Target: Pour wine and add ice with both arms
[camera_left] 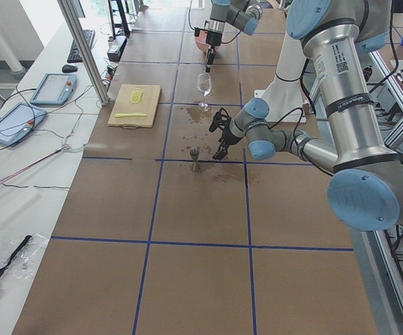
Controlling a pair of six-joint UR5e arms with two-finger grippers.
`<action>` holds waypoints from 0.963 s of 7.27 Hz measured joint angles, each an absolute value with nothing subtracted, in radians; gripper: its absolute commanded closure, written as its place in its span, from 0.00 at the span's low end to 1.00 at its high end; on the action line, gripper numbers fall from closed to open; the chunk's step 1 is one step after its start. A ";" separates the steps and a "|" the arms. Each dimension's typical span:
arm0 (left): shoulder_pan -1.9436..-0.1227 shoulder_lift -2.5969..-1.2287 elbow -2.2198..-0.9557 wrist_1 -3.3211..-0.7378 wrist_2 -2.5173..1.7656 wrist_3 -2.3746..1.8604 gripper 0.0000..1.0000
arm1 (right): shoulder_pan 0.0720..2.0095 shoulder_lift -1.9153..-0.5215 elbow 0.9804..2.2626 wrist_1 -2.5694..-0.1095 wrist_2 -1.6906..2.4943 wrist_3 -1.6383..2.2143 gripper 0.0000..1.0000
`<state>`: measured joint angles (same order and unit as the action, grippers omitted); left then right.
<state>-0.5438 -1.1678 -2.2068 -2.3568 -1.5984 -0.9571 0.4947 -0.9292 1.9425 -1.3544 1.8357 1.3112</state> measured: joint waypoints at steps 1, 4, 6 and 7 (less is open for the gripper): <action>-0.562 -1.162 -2.213 -2.355 -1.615 -0.942 0.00 | 0.495 -0.923 1.939 -1.354 1.835 1.326 0.09; -0.578 -1.153 -2.234 -2.354 -1.629 -0.934 0.00 | 0.496 -0.915 1.931 -1.355 1.830 1.338 0.01; -0.622 -1.163 -2.269 -2.296 -1.695 -0.918 0.00 | 0.502 -0.917 1.935 -1.369 1.832 1.337 0.00; -0.666 -1.168 -2.287 -2.261 -1.736 -0.878 0.00 | 0.514 -0.922 1.947 -1.401 1.836 1.334 0.00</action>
<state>-0.6661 -1.1681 -2.2874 -2.2611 -1.7355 -0.8785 0.5136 -0.9217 1.9467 -1.4011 1.8365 1.3343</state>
